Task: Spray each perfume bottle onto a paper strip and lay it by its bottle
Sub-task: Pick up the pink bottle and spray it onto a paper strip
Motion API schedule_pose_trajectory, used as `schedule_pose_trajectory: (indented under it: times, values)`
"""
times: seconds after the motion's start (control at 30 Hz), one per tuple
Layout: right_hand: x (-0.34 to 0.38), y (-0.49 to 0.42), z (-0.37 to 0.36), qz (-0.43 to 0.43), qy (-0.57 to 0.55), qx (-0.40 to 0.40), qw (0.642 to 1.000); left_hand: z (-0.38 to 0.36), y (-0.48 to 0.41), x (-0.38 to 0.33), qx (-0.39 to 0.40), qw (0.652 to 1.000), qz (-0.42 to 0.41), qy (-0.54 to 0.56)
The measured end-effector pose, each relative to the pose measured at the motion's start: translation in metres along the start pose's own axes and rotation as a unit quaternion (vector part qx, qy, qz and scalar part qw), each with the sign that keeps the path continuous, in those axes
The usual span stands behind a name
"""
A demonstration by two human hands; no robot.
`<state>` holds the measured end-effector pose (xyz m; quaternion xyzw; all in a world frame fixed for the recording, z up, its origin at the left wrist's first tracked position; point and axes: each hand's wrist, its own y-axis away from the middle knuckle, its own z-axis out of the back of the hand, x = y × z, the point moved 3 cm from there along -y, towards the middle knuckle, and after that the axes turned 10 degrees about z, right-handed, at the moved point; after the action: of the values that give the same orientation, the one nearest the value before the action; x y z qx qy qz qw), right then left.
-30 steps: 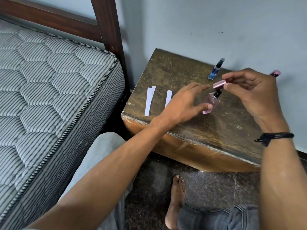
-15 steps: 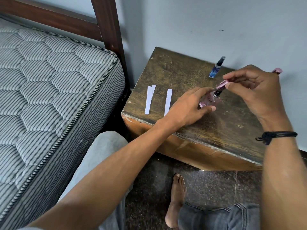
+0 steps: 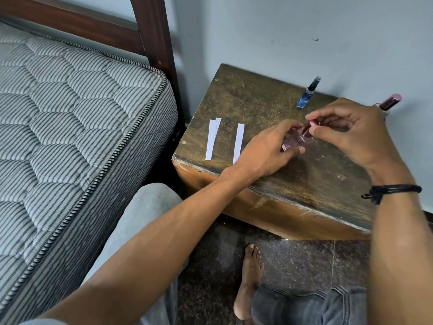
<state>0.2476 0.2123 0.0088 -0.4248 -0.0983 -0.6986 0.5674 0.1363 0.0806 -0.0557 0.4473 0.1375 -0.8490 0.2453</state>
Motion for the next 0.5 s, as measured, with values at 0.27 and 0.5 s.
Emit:
schedule_pose_trajectory:
  times: [0.27, 0.5]
  values:
    - [-0.0027, 0.0004, -0.0001, -0.008, 0.000, 0.018, 1.000, 0.0009, -0.0006, -0.0012, 0.003, 1.000, 0.007, 0.009]
    - [-0.0014, 0.0007, -0.0001, -0.015, -0.016, 0.019, 1.000, -0.0001, 0.0002, -0.0009, -0.002, 1.000, -0.007, -0.001]
